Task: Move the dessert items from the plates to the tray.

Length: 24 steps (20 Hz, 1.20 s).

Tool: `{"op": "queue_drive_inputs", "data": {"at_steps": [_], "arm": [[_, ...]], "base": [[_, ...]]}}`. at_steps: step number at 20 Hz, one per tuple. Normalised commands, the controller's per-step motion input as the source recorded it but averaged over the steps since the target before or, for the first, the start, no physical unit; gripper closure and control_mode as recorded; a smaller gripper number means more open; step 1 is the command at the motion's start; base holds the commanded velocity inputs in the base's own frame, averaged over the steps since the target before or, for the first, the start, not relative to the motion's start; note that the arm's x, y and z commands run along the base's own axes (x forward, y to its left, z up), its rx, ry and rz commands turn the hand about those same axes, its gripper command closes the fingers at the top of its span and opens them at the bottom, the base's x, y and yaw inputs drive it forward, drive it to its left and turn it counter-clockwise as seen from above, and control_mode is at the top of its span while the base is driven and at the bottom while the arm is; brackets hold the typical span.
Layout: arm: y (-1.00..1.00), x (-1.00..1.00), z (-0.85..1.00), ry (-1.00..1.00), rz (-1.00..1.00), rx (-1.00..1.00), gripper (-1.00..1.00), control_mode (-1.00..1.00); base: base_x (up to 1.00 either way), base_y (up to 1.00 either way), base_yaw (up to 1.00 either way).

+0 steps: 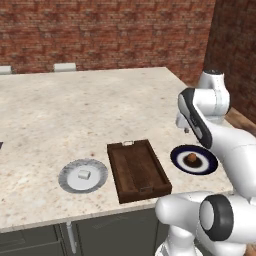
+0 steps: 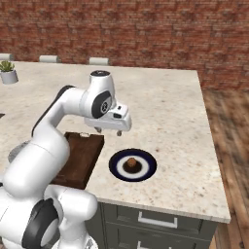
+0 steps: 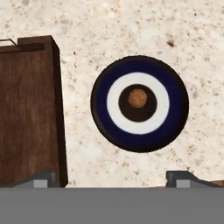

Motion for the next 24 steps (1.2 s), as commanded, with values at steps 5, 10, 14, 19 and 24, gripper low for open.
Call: {"op": "queue_drive_inputs", "data": {"at_steps": [5,10,14,19,24], "arm": [[-0.3,0.11,-0.26,0.02,-0.06,0.0,-1.0,-1.0],[-0.1,0.17,-0.1,0.01,-0.05,-0.02,-1.0,-1.0],[-0.03,0.31,-0.12,0.0,0.0,0.0,-1.0,-1.0],[0.0,0.39,-0.33,0.0,0.0,0.0,-1.0,-1.0],[-0.06,0.31,-0.36,0.0,0.0,0.0,-1.0,-1.0]], "base": [[0.0,0.0,0.0],[0.0,0.0,0.0],[0.0,0.0,0.0],[0.0,0.0,0.0],[0.0,0.0,0.0]]}}
